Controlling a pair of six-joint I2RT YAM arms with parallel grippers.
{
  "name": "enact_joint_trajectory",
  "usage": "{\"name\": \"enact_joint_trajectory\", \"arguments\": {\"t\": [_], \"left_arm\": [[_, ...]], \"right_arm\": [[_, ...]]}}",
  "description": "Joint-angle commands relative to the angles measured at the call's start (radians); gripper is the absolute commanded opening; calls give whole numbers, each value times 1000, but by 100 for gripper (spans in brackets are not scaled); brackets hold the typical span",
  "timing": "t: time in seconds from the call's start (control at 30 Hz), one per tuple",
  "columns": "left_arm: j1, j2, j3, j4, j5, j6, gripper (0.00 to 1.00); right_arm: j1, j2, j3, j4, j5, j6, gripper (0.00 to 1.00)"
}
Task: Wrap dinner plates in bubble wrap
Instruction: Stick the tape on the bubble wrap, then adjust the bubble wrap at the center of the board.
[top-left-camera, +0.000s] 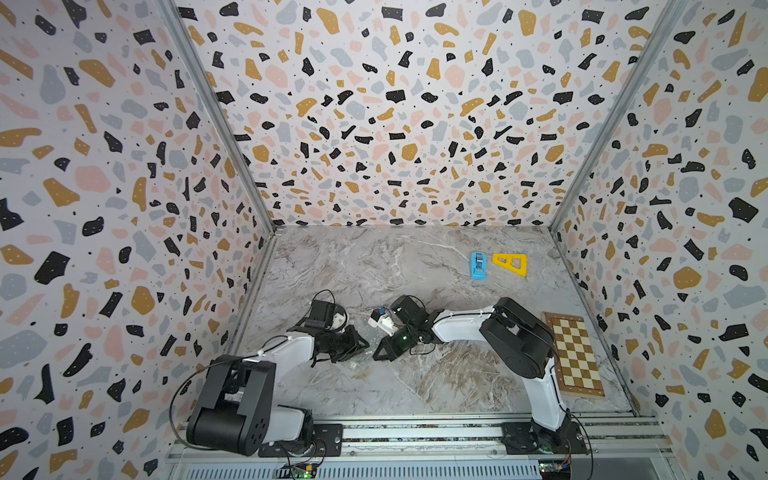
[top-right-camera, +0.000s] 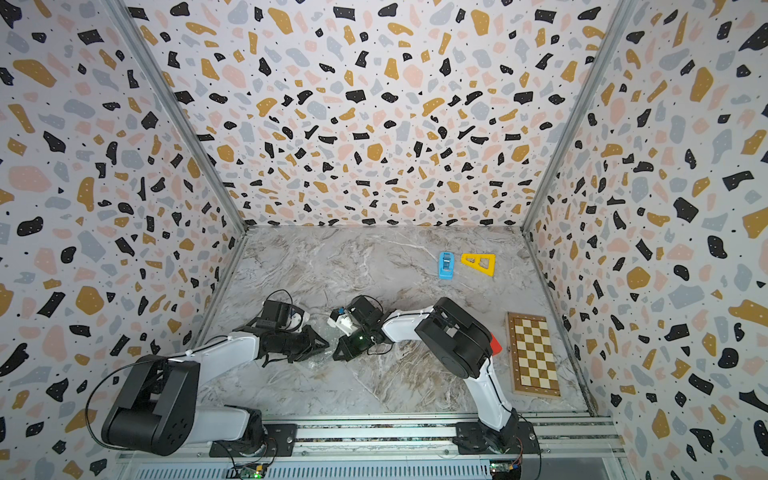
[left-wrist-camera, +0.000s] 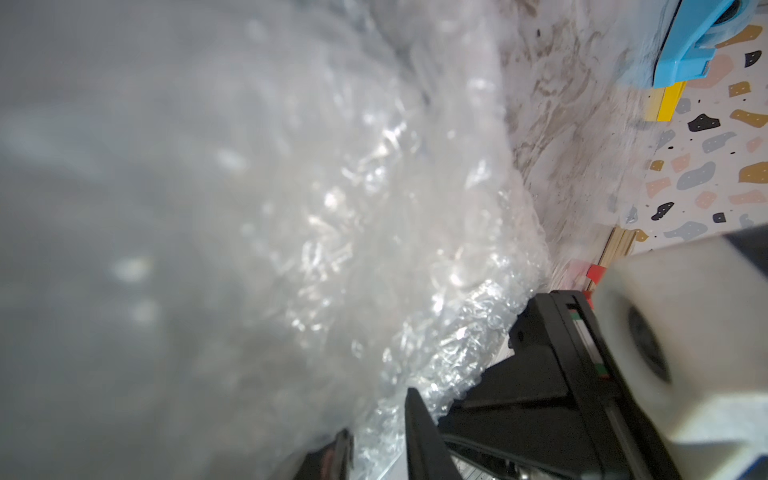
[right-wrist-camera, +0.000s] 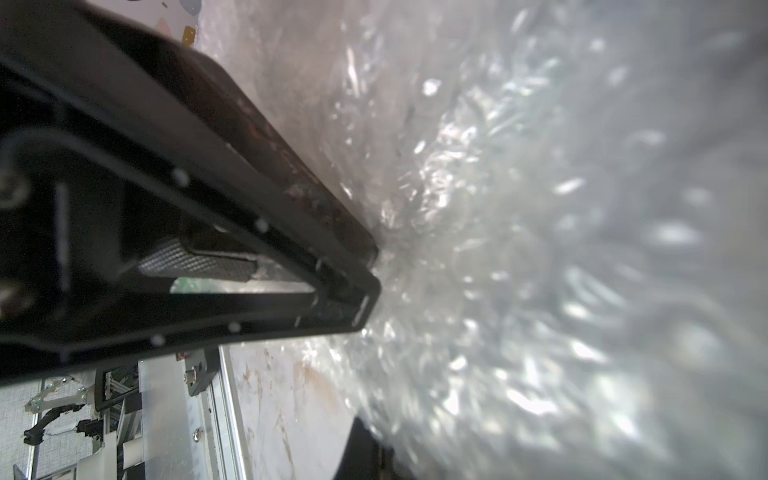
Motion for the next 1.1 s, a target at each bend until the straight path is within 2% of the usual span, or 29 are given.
{"name": "enact_joint_trajectory", "arguments": {"t": [0.0,0.23,0.4,0.43,0.5,0.67,0.87,1.07], "left_arm": [[-2,-46,24,-76,6,-35,28],[0,-144,91,-170,-16,-54,33],[0,-177,118,-234,-65,-38,34],[0,-191,126,-256,-82,-34,34],[0,-220,143,-300,-114,-22,34],[0,-278,160,-380,-162,-12,41],[0,-316,108,-376,-171,-55,42],[1,-348,49,-360,-194,-91,42]], "right_arm": [[-30,-68,-27,-16,72,0,3],[-55,-167,-95,-40,100,-32,7],[-64,-231,-134,-38,96,-31,21],[-63,-243,-140,-39,98,-30,27],[-67,-261,-151,-38,109,-28,30],[-92,-293,-165,-30,111,-19,33],[-79,-306,-114,-7,88,-2,34],[-31,-221,-39,89,21,35,33]]}}
